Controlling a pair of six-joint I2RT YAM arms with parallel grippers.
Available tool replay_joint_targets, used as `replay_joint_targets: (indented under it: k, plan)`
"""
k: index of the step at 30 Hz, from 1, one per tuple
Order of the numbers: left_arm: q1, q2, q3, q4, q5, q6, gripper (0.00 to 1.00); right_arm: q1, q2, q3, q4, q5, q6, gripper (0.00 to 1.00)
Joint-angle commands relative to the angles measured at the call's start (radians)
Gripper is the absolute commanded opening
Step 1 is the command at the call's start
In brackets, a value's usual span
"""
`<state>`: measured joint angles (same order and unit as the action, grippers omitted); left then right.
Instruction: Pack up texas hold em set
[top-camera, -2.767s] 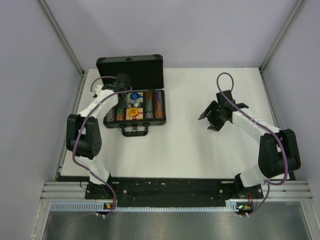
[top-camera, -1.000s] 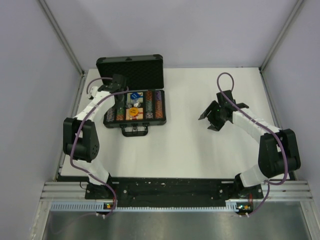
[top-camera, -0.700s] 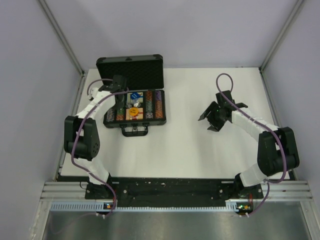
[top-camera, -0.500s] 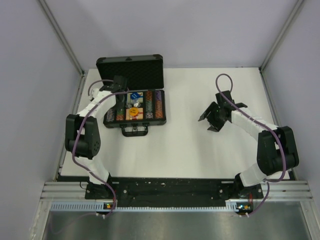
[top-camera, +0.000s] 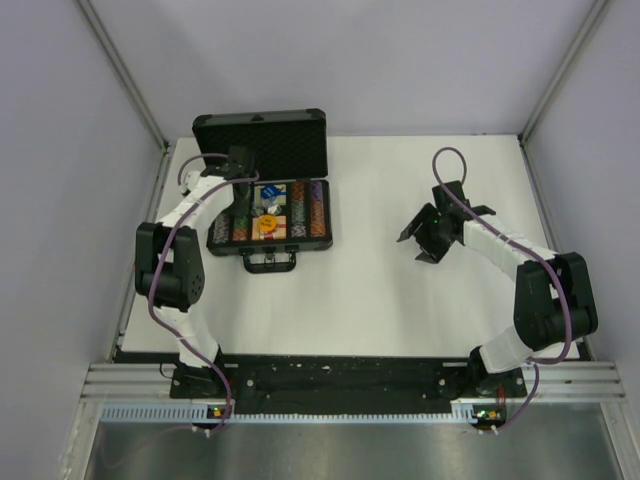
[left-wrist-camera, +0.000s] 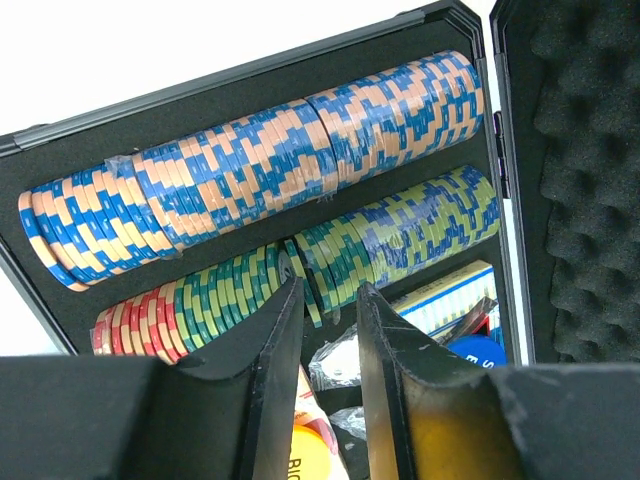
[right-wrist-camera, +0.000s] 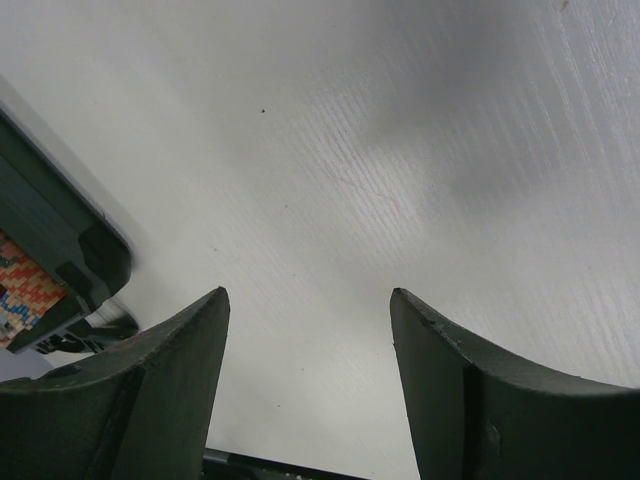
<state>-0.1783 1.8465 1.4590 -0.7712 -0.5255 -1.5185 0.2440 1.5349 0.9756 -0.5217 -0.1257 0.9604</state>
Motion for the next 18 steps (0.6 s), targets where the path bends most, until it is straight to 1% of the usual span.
replay_joint_targets:
  k: [1, 5, 7, 12, 18]
  plan:
    - [0.005, -0.05, 0.011, -0.011, -0.033, 0.011, 0.33, -0.015, 0.005, 0.035, 0.008, 0.001, -0.015, 0.65]
    - [0.005, -0.087, -0.02, 0.003, -0.028, 0.029, 0.31, -0.014, 0.005, 0.038, 0.009, 0.0, -0.018, 0.65]
    - [0.005, -0.104, -0.035, 0.013, -0.031, 0.043, 0.28, -0.014, 0.008, 0.035, 0.009, -0.002, -0.019, 0.65]
    - [0.007, -0.116, -0.065, 0.05, -0.027, 0.073, 0.16, -0.014, 0.01, 0.029, 0.009, -0.005, -0.015, 0.65]
    - [0.013, -0.073, -0.06, 0.061, 0.05, 0.084, 0.04, -0.015, 0.007, 0.018, 0.009, -0.005, -0.015, 0.65]
